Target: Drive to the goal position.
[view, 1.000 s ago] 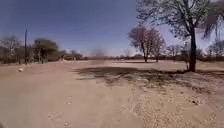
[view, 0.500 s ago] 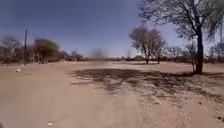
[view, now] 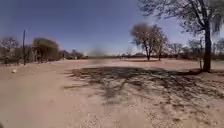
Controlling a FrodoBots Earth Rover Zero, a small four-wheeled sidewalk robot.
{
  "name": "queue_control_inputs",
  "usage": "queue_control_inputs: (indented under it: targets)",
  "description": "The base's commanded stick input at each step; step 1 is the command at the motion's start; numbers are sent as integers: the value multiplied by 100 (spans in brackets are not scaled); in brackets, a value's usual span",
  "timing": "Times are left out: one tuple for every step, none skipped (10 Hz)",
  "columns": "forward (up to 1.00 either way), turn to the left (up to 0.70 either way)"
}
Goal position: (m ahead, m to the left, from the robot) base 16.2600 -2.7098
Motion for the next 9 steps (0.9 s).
queue_control_inputs:
  targets:
    - [100,0]
    - [100,0]
    - [100,0]
    - [100,0]
    - [100,0]
    - [100,0]
    - [100,0]
    - [100,0]
    - [100,0]
